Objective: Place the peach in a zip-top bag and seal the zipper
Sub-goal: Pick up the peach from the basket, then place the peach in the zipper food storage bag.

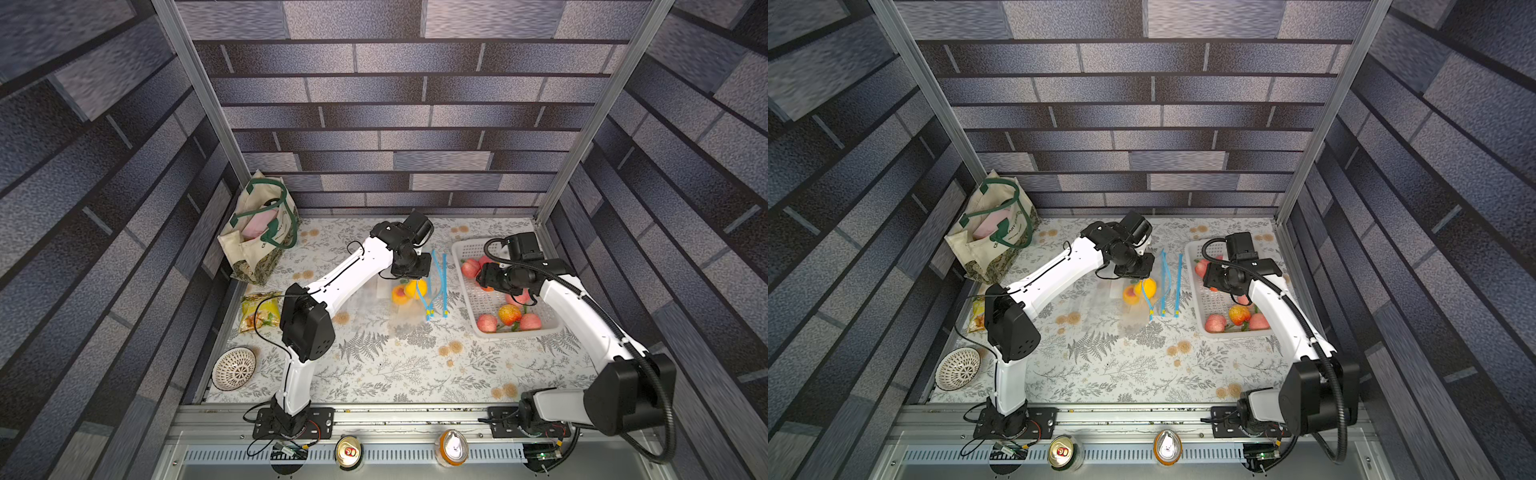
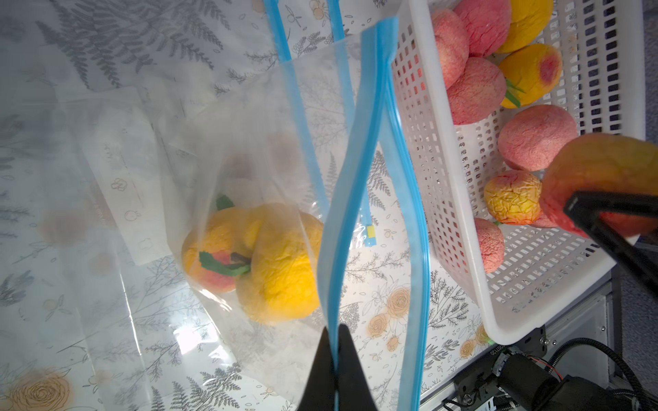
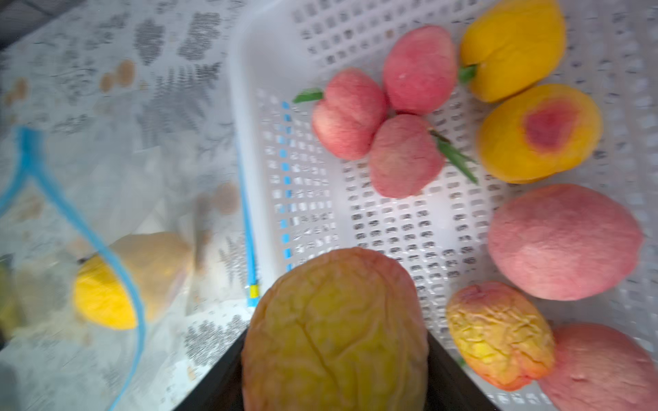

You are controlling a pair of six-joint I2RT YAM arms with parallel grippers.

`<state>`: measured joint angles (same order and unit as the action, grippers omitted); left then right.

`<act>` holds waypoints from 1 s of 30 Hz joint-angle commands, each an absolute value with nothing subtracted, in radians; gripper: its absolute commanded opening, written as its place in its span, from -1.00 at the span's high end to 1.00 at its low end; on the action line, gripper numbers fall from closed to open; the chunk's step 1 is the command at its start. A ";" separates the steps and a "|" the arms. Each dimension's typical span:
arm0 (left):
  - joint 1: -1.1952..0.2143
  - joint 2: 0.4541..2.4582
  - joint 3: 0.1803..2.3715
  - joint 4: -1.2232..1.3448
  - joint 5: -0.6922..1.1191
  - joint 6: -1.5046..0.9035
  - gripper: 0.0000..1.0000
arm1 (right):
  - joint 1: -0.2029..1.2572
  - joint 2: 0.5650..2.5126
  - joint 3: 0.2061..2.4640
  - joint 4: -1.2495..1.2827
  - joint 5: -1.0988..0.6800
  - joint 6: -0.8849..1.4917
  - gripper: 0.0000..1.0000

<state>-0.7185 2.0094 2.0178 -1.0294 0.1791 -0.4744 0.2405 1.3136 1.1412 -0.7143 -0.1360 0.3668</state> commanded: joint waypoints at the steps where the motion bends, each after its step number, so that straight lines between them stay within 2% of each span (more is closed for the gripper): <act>1: -0.721 2.025 2.052 -1.062 0.172 -0.455 1.00 | 0.318 1.282 1.123 -0.598 -0.293 0.492 -0.34; 7: -0.726 2.021 2.052 -1.068 0.164 -0.457 1.00 | 0.452 1.325 1.094 -0.409 -0.365 0.603 -0.34; 14: -0.736 1.994 2.052 -1.062 0.177 -0.444 1.00 | 0.489 1.471 1.075 -0.333 -0.414 0.618 -0.34; 23: -0.747 1.951 2.017 -1.040 0.212 -0.417 1.00 | 0.493 1.594 1.109 -0.334 -0.386 0.599 -0.34; 28: -0.761 1.929 2.010 -1.032 0.240 -0.403 1.00 | 0.520 1.668 1.174 -0.343 -0.368 0.576 -0.50; 30: -0.751 1.916 1.998 -1.020 0.242 -0.413 1.00 | 0.522 1.664 1.182 -0.318 -0.394 0.596 -0.62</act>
<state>-0.7418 1.9881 2.0087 -1.0420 0.1844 -0.4332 0.5014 1.6596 1.1366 -0.3481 -0.3759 0.5903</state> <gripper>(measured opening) 0.052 0.793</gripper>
